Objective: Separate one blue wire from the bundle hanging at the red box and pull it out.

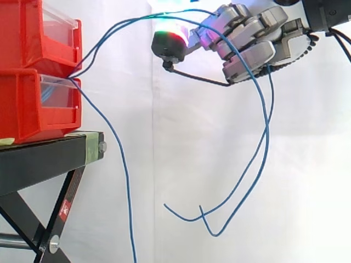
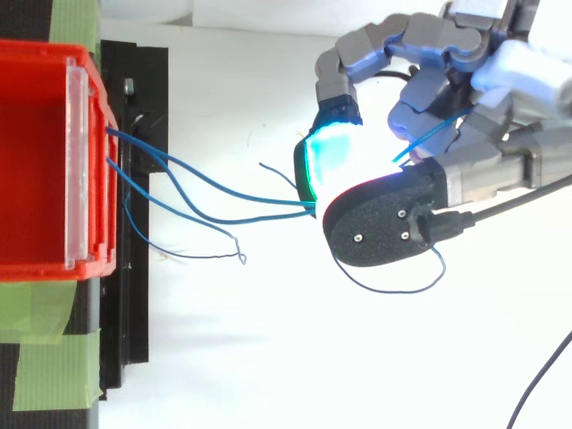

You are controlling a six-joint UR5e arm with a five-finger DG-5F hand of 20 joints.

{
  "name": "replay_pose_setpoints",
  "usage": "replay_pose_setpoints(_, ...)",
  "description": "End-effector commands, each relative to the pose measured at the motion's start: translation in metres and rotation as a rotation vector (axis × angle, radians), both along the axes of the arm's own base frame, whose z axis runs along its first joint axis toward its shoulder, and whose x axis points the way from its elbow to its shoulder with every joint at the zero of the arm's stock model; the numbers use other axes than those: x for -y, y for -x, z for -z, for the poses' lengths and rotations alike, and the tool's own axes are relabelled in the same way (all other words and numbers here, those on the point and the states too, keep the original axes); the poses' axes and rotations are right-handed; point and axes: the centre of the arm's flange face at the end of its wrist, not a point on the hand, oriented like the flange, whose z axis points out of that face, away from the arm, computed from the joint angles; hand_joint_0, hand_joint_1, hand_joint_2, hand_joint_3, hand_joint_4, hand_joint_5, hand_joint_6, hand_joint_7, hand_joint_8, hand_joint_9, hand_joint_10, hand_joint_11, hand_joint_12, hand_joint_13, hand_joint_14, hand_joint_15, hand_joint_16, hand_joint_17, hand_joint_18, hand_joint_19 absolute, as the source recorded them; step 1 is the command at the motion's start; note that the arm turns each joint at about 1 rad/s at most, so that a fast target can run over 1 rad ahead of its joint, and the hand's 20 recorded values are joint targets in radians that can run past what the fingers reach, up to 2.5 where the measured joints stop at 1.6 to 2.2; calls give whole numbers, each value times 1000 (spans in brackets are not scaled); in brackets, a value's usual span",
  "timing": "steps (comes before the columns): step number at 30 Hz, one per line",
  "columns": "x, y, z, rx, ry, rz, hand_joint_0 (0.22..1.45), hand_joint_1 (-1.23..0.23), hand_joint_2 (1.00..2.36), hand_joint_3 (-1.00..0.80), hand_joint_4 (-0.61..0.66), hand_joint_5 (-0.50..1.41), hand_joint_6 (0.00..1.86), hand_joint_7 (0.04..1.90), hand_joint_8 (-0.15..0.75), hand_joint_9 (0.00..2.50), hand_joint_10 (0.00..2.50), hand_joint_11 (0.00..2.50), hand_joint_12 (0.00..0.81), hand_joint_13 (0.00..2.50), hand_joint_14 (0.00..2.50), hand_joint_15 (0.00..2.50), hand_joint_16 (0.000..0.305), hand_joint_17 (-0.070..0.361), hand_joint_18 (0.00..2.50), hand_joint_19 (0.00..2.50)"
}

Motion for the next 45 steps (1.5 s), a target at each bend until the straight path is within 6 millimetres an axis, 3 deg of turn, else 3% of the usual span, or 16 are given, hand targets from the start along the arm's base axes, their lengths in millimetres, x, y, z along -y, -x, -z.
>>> replay_pose_setpoints(1,0,0,0,1,0,1,574,-729,1025,-233,334,-101,897,1495,391,1535,2500,2370,369,1688,2500,731,40,89,1590,1593)
replay_pose_setpoints(19,0,0,0,1,0,-1,536,-683,1000,-500,323,-105,891,1468,378,1515,2500,2337,373,1671,2500,714,44,98,1582,1565)
replay_pose_setpoints(29,0,0,0,1,0,-1,507,-712,1000,-500,318,-117,890,1432,389,1468,2500,2330,382,1625,2500,712,48,107,1537,1537)
replay_pose_setpoints(35,0,0,-1,4,-1,-1,550,-756,1000,-500,317,-124,890,1431,388,1441,2500,2353,367,1573,2500,716,44,98,1487,1564)
replay_pose_setpoints(45,-1,0,-1,-5,25,-11,519,-722,1000,-500,307,-129,889,1396,391,1423,2500,2318,373,1559,2500,704,47,106,1481,1550)
